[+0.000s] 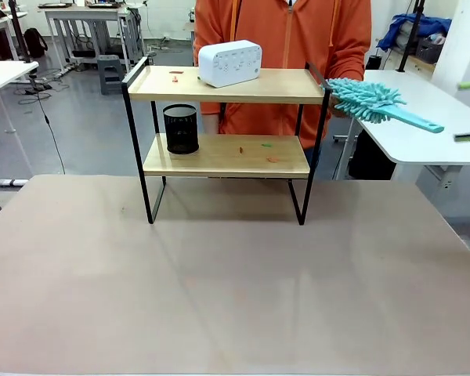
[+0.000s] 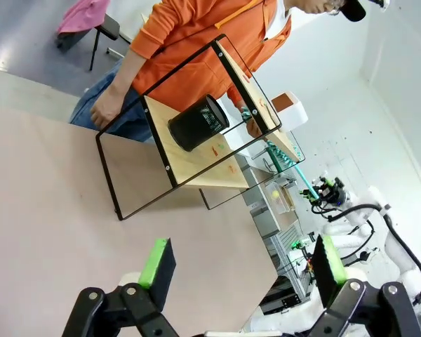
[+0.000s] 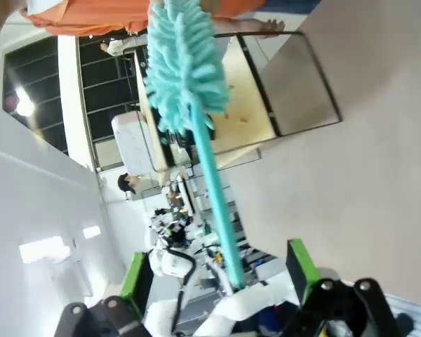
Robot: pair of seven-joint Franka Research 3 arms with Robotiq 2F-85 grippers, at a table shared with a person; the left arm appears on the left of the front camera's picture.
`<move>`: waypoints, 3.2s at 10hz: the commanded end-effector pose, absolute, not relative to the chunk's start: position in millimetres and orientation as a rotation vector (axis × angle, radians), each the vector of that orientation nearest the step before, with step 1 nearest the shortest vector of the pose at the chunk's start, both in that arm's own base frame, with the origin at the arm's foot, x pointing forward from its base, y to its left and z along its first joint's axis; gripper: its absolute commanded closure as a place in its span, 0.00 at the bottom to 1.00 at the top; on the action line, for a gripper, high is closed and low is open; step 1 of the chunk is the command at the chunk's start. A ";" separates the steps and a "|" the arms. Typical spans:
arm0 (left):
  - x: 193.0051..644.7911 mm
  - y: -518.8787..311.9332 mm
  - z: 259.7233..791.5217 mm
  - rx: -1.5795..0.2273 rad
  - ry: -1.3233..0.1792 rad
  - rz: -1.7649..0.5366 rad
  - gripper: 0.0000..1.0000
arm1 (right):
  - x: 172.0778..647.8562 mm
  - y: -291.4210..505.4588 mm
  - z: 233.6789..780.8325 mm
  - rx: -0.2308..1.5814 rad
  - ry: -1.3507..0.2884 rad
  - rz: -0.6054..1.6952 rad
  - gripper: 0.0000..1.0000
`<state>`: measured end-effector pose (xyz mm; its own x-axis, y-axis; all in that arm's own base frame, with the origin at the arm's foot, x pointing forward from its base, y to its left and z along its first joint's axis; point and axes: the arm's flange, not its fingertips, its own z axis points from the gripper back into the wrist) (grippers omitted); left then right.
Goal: Clean the shelf.
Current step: Pick up the Duster from the human.
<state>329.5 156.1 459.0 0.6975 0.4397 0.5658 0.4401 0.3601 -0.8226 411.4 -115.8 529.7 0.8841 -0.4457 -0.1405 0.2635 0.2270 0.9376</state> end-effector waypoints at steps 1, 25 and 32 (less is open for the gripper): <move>327.9 155.8 462.9 -1.264 -0.859 0.004 0.00 | 453.0 -107.0 529.7 1.254 -0.101 -0.565 0.00; 327.9 155.8 462.9 -1.264 -0.859 0.004 0.00 | 396.3 -106.8 584.3 0.964 -0.093 -0.163 1.00; 327.9 155.8 462.9 -1.264 -0.859 0.004 0.00 | 226.6 -150.7 563.7 0.771 -0.302 0.441 1.00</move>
<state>328.3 157.2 460.0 0.6964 0.4406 0.5665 0.4429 0.3572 -0.8223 214.1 -143.4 570.1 0.8696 0.3116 0.3830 -0.4820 0.7043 0.5212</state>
